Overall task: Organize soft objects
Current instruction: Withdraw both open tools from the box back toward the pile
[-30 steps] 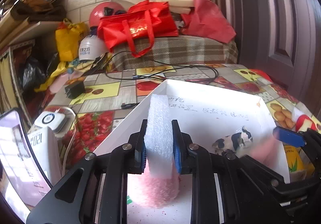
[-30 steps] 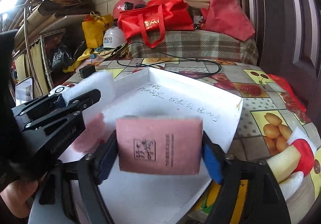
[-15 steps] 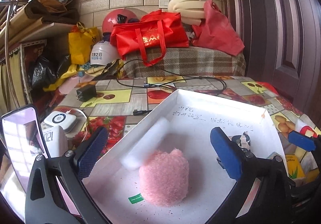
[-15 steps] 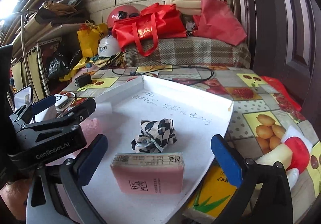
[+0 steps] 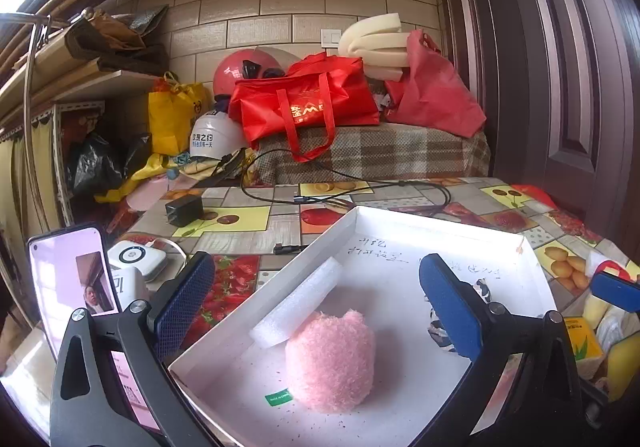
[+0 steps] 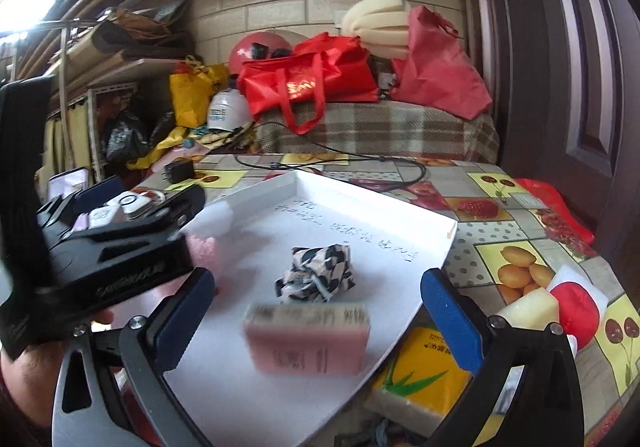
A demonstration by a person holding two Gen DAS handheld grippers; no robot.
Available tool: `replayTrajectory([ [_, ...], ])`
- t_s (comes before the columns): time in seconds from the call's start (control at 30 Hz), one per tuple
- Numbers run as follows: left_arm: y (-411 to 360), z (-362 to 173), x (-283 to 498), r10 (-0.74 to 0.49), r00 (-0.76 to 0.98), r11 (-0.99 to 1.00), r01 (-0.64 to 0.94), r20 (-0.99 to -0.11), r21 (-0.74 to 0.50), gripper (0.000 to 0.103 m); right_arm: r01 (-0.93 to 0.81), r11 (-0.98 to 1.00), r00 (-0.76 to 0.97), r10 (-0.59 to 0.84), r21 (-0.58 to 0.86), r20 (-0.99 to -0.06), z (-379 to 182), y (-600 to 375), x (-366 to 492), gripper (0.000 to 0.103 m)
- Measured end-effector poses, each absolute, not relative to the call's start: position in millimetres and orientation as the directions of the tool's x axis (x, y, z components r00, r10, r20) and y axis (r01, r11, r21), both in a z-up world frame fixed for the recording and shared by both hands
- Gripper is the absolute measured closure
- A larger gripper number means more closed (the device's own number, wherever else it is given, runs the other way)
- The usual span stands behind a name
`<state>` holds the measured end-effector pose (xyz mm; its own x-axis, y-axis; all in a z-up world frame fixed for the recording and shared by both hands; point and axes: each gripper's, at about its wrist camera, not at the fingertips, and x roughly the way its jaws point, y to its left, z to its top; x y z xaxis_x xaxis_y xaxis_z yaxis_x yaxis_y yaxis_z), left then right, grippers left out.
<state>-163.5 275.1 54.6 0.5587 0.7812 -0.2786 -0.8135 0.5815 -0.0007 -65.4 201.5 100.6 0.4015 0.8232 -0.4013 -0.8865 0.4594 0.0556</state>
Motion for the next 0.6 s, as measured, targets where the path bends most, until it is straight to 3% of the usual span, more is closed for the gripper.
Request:
replayTrajectory([
  [0.3,242.0,57.0,-156.3,0.653,0.71,0.735,-0.678,-0.265,-0.006,0.0,-0.892,0.451,0.424,0.838,-0.001,-0.344,104.9,154.3,-79.3,0.0],
  [0.47,198.8,58.5,-141.0,0.543,0.791,0.829,-0.558,-0.283,0.03,0.0,-0.837,0.545,0.494,0.788,0.044,-0.367,102.3,107.6,-41.4,0.0],
  [0.6,162.4,55.6,-119.7,0.411,0.836,0.906,-0.419,-0.363,0.06,0.0,-0.754,0.642,0.532,0.722,0.14,-0.443,94.5,63.2,8.1,0.0],
])
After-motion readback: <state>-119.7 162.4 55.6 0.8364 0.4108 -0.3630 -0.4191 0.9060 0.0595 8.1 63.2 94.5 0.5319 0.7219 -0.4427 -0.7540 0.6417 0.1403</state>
